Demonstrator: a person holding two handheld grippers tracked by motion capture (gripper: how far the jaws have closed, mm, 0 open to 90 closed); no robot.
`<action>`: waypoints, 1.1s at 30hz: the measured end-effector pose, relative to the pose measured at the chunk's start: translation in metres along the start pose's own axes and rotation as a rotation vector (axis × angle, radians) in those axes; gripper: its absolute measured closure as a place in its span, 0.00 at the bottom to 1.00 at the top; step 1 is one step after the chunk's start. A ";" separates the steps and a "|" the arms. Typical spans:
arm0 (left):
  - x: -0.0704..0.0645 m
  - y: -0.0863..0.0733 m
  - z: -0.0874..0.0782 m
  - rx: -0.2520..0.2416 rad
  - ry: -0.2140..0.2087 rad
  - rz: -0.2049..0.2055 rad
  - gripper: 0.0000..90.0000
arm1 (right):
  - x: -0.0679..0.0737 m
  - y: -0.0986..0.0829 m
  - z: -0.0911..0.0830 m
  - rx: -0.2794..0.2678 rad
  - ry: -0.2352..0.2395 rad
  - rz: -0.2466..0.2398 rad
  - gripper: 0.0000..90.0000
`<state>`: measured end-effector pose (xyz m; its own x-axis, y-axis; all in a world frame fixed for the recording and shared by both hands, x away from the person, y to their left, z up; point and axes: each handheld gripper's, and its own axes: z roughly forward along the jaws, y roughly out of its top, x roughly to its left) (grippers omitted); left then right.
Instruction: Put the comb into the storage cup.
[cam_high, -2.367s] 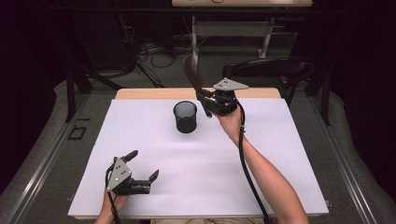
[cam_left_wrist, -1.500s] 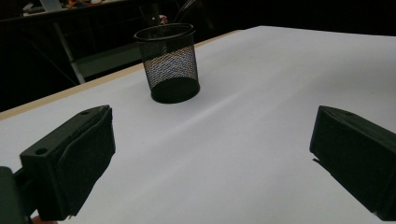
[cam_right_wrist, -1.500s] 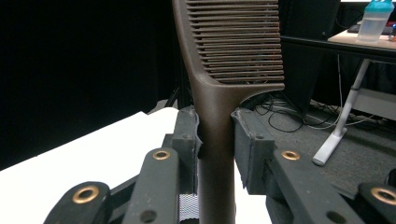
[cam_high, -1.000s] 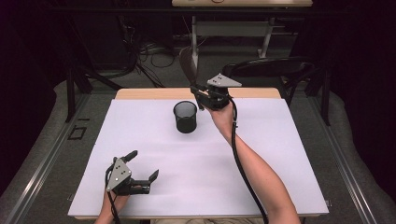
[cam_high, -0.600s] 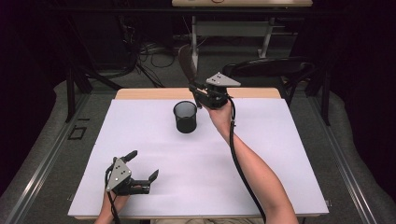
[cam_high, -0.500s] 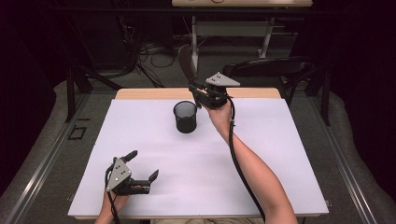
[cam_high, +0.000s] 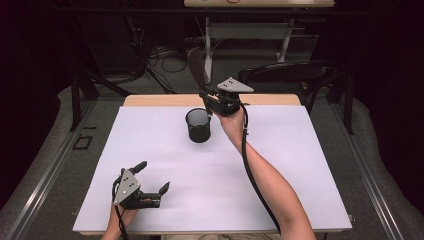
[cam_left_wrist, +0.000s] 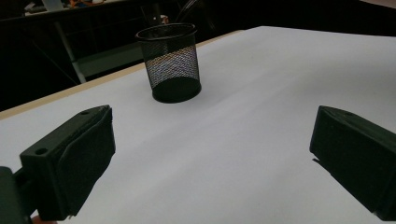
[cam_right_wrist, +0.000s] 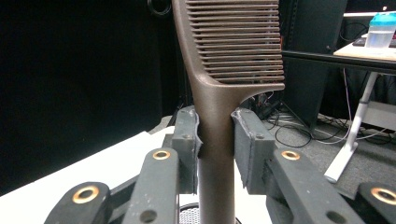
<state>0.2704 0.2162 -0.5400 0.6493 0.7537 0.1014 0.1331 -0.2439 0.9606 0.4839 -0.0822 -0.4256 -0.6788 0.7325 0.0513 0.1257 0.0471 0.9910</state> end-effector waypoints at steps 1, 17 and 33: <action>0.000 0.000 0.000 0.000 -0.001 -0.001 0.00 | 0.000 0.000 0.001 -0.001 0.000 -0.001 0.80; 0.000 0.000 0.000 0.001 0.001 -0.001 0.00 | 0.006 0.006 0.010 -0.012 0.021 -0.011 0.80; 0.000 0.000 0.000 0.000 0.001 -0.001 0.00 | 0.008 0.003 0.019 -0.006 0.034 -0.016 0.80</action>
<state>0.2699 0.2161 -0.5400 0.6488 0.7543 0.1011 0.1334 -0.2435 0.9607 0.4929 -0.0633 -0.4244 -0.7048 0.7083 0.0396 0.1105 0.0545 0.9924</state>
